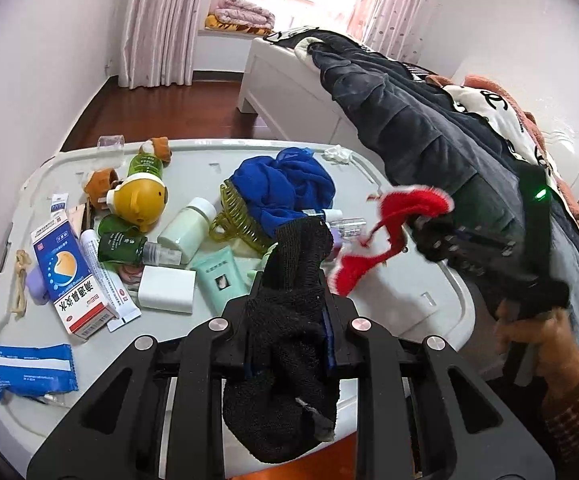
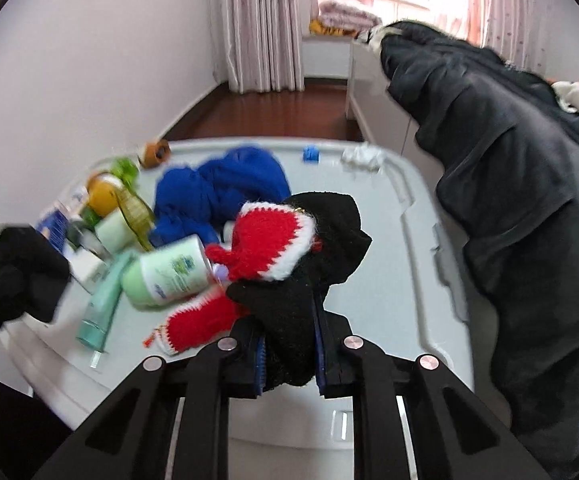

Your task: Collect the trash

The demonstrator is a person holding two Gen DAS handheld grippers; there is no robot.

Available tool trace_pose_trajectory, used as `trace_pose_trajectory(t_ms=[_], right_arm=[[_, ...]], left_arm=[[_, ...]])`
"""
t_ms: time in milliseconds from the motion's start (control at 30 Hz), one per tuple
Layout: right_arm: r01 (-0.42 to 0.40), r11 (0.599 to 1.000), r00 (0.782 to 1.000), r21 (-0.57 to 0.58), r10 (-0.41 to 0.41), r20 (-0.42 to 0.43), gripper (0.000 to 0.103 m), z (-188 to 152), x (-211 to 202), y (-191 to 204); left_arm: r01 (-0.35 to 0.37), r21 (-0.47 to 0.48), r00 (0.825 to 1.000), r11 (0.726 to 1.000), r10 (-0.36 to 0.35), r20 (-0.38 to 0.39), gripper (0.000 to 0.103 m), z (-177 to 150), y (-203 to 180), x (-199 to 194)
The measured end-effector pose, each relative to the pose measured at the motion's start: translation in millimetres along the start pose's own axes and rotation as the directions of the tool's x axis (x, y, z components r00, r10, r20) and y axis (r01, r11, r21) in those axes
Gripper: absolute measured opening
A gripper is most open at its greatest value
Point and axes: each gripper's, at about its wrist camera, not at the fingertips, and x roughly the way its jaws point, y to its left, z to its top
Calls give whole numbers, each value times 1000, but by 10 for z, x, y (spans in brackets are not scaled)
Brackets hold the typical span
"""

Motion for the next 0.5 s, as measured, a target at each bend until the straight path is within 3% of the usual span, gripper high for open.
trace_pose_trajectory(t_ms=[300, 500], right_arm=[[24, 999, 992, -42, -19, 127, 18, 327, -713, 41], [-66, 996, 991, -55, 72, 111, 18, 145, -1043, 285]], left_arm=[[20, 11, 999, 1000, -21, 32, 23, -30, -49, -149], [53, 25, 998, 998, -54, 29, 23, -114, -146, -355]])
